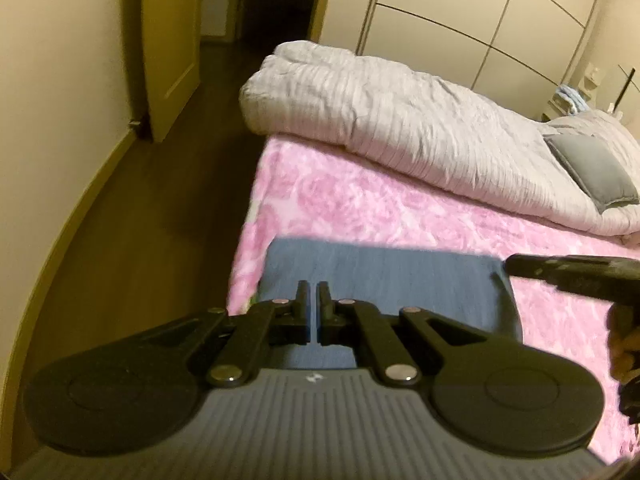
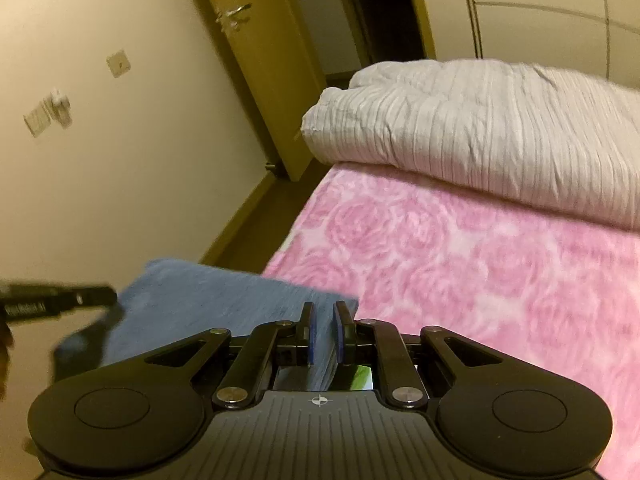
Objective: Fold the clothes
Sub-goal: 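Lower the jeans onto the black, green and white clothes stack, then open both grippers and smooth the jeans flat on top of the stack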
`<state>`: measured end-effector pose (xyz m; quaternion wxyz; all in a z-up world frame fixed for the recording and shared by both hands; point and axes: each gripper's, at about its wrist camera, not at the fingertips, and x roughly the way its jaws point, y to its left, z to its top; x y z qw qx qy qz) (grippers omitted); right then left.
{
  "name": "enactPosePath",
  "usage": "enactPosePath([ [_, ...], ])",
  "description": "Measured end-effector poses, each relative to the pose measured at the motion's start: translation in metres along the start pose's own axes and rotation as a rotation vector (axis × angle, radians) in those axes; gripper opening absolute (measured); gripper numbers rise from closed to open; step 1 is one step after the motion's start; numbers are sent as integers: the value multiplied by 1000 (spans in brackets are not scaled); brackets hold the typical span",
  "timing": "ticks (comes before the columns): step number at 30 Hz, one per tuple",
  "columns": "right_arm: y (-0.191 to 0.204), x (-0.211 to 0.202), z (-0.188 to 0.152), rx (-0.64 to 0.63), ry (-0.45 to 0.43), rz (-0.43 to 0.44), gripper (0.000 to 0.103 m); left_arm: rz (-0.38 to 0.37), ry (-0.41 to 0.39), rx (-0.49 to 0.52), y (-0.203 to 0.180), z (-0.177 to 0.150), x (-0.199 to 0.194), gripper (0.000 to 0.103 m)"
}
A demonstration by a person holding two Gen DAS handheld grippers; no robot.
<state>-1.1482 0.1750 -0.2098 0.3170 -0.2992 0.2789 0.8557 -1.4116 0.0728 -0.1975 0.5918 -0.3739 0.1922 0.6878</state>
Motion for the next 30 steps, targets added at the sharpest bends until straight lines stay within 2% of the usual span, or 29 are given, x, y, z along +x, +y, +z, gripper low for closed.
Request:
enactPosePath([
  [4,-1,39,-10,1,110,-18,13,39,61,30,-3,6,43,1],
  [7,-2,45,-22,19,99,-18,13,51,52,29,4,-4,50,2],
  [10,-7,45,-20,45,95,13,13,47,49,9,12,-7,48,2],
  [13,-16,32,-11,81,77,52,14,46,45,10,9,-7,34,2],
  [16,-13,0,-9,63,49,64,14,73,46,-1,1,-15,7,4],
  [18,-3,-21,-15,7,63,80,14,89,58,-38,-4,-28,-16,7],
  [23,34,-60,-48,-127,137,134,14,95,99,-157,-13,-70,-63,7],
  [25,48,-63,-64,-165,166,150,14,100,108,-167,-17,-87,-73,8],
  [28,60,-51,-86,-189,218,151,13,158,117,-109,-25,-109,-74,13],
  [30,66,-43,-97,-207,230,142,13,174,117,-127,-22,-117,-71,14],
])
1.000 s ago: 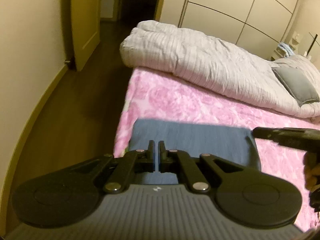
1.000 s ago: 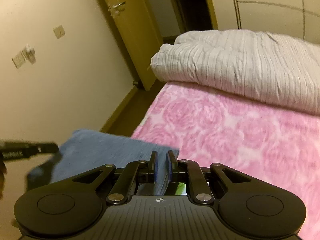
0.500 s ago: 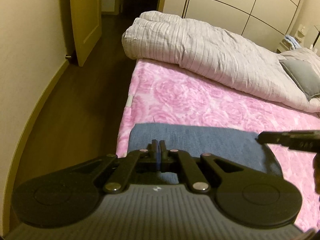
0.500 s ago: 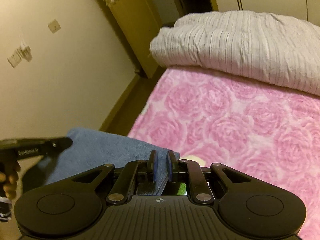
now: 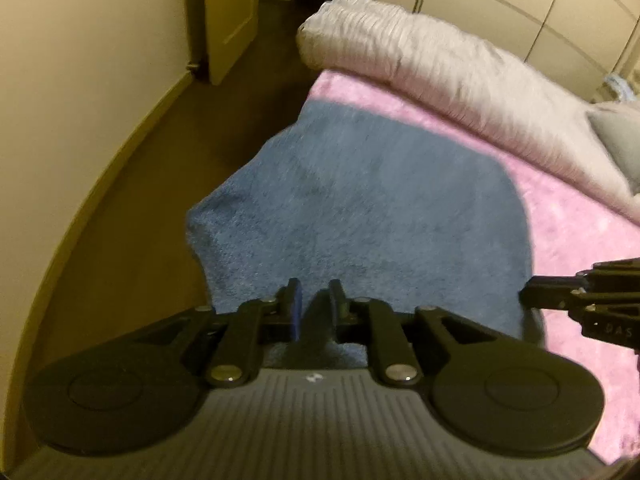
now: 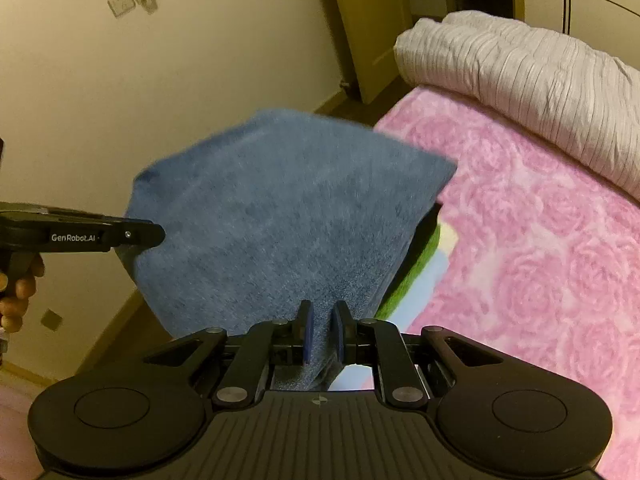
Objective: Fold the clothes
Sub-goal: 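Open both grippers and smooth the jeans flat on top of the stack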
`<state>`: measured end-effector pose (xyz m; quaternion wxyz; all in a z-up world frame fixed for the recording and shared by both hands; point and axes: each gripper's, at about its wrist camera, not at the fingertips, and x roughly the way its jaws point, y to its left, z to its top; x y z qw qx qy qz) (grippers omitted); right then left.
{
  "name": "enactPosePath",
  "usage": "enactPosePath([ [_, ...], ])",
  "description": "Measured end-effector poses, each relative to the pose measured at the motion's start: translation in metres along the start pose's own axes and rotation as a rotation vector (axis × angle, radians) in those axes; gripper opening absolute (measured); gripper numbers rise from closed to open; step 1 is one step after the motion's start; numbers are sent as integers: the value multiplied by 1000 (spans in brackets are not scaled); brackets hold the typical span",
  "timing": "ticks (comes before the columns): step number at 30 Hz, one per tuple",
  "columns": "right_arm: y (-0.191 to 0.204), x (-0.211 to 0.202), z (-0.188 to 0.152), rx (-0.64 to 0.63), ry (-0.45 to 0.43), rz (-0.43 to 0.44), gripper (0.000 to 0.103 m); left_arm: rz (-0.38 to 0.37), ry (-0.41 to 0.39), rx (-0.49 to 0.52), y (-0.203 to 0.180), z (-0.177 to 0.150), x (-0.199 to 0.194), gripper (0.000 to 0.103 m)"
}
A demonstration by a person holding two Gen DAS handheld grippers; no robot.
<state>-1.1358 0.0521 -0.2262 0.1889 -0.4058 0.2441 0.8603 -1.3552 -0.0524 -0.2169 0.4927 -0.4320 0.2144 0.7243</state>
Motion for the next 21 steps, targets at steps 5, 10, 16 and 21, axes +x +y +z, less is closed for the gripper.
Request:
enactPosePath([
  [5,11,8,-7,-63,3,-16,14,26,-25,-10,3,-13,2,15],
  [10,11,-12,-7,-8,-33,-51,14,62,-54,-27,-8,-13,-22,15],
  [16,16,-11,-24,16,0,-40,14,96,-38,-29,-15,-24,-25,16],
  [21,24,-35,-24,56,-29,-23,15,121,-43,-65,-26,-28,-54,16],
])
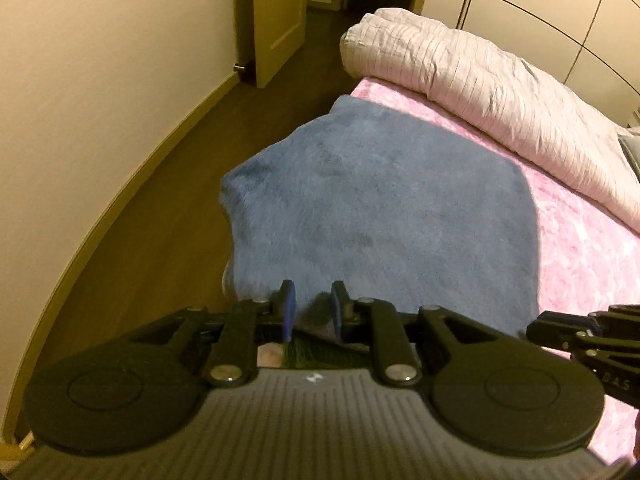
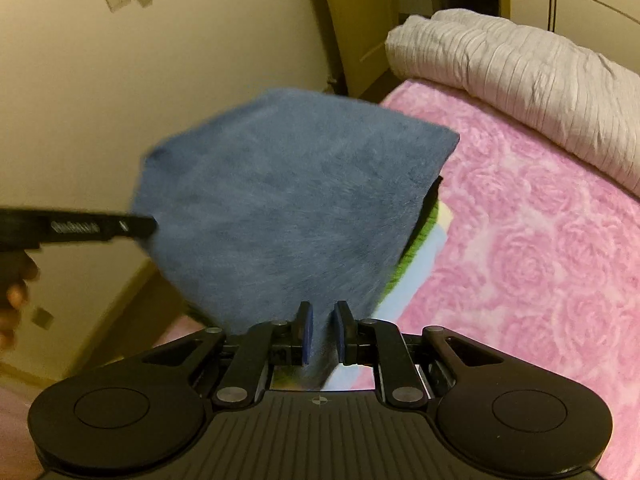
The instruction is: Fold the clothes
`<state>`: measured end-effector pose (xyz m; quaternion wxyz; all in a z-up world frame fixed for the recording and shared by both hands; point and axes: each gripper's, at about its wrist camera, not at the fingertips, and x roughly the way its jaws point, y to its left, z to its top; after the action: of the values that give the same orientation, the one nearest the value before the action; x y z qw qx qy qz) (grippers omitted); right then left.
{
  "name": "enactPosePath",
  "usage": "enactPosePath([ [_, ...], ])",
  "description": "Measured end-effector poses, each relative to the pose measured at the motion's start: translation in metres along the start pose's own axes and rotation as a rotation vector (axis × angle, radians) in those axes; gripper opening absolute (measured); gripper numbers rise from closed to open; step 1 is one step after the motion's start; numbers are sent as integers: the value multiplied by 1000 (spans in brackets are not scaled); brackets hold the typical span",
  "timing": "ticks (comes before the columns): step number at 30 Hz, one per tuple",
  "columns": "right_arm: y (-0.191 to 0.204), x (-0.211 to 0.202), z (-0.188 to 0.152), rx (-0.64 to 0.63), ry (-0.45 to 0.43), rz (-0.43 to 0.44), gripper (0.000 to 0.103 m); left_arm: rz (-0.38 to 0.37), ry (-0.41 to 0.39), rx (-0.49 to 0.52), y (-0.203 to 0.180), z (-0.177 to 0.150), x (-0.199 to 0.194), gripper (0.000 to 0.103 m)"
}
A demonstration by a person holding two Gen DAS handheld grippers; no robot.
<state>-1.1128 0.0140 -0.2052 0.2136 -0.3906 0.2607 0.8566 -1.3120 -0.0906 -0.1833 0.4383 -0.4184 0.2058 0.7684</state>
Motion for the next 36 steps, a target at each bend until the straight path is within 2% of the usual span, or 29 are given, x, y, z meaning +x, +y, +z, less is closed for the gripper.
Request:
enactPosePath([
  [3,5,-27,-7,44,-26,7,17,31,-36,18,-13,-7,-34,18],
  [4,5,-34,-10,54,-32,5,20,42,-48,22,-17,-8,-45,20],
  [6,6,-50,-14,69,-45,6,24,57,-64,10,-25,-11,-64,33],
  [11,5,-89,-17,63,-73,14,35,106,-112,0,-51,-18,-107,43],
  [15,0,-114,-19,-24,-105,0,41,176,-203,-15,-77,-34,-139,64],
  [17,-2,-124,-24,-87,-118,-8,42,189,-238,-43,-89,-41,-150,64],
  [20,-10,-137,-32,-154,-118,-10,44,199,-231,-106,-109,-52,-157,64],
  [29,-71,-186,-49,-234,-115,51,46,346,-237,-254,-196,-89,-182,65],
  [33,-100,-209,-60,-269,-96,69,47,367,-231,-326,-236,-112,-196,65],
  [36,-118,-221,-72,-292,-72,76,47,342,-177,-364,-265,-128,-197,65],
])
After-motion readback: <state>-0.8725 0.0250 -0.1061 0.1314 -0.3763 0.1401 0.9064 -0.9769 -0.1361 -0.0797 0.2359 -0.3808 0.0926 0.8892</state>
